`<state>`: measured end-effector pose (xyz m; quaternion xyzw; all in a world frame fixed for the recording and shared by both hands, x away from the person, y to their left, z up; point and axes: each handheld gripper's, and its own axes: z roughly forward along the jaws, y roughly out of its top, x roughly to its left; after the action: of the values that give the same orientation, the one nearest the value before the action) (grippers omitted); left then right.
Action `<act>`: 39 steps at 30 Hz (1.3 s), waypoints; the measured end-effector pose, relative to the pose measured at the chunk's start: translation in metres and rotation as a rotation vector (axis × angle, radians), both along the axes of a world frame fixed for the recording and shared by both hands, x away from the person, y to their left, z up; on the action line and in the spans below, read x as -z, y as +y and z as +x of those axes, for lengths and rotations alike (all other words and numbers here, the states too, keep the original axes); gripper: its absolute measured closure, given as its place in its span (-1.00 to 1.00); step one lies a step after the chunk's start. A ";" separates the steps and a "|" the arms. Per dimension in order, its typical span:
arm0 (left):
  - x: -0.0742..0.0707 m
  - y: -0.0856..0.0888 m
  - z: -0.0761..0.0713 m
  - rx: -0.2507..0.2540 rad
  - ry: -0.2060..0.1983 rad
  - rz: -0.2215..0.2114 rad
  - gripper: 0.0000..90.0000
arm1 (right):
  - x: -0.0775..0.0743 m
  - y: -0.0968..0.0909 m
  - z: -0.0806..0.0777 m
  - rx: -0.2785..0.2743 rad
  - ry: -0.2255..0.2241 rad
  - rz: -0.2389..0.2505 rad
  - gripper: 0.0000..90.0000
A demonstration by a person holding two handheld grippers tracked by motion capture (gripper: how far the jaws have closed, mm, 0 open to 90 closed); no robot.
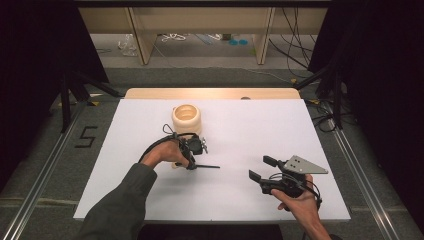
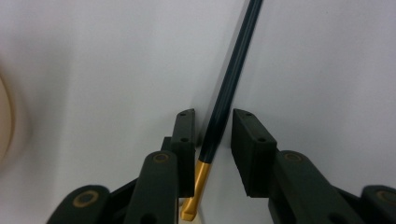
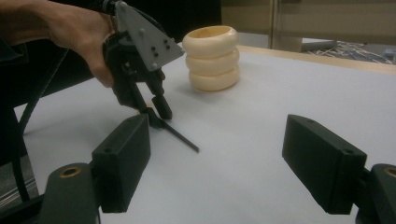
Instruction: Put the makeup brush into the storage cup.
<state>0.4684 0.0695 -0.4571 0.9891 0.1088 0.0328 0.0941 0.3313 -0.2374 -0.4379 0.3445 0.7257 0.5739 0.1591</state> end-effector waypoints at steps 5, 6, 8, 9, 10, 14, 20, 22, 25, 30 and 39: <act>0.000 0.001 0.001 0.013 0.020 -0.008 0.69 | 0.000 0.000 0.000 0.001 -0.004 -0.001 -0.45; 0.000 0.002 0.002 0.017 0.021 -0.008 0.69 | 0.000 -0.001 0.000 0.000 0.000 -0.008 -0.45; 0.001 0.002 0.002 0.010 0.033 -0.017 0.71 | 0.000 -0.001 0.000 0.000 0.001 -0.007 -0.45; 0.001 0.002 0.002 0.010 0.033 -0.017 0.72 | 0.000 -0.001 0.000 0.000 0.001 -0.006 -0.45; 0.001 0.003 0.003 0.005 0.038 -0.019 0.73 | 0.000 -0.001 0.000 -0.001 0.001 -0.006 -0.45; 0.001 0.003 0.004 0.004 0.041 -0.019 0.77 | 0.000 -0.001 -0.001 -0.001 0.000 -0.004 -0.45; 0.000 0.002 0.007 -0.009 0.062 -0.004 0.81 | 0.000 0.000 -0.001 -0.003 -0.002 0.004 -0.44; 0.000 0.002 0.007 -0.012 0.063 -0.005 0.83 | 0.000 0.000 -0.001 -0.004 -0.002 0.005 -0.44; 0.001 0.002 0.006 -0.027 0.070 -0.004 0.84 | 0.000 0.000 -0.001 -0.002 0.000 0.004 -0.44; 0.000 0.001 0.007 -0.034 0.067 0.000 0.84 | 0.000 0.000 -0.001 -0.005 -0.001 0.005 -0.44; 0.000 0.002 0.009 -0.058 0.078 -0.006 0.85 | -0.001 0.000 -0.001 -0.004 -0.001 -0.010 -0.44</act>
<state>0.4771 0.0716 -0.4570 0.9857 0.1408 -0.0033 0.0920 0.3304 -0.2378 -0.4372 0.3420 0.7291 0.5708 0.1600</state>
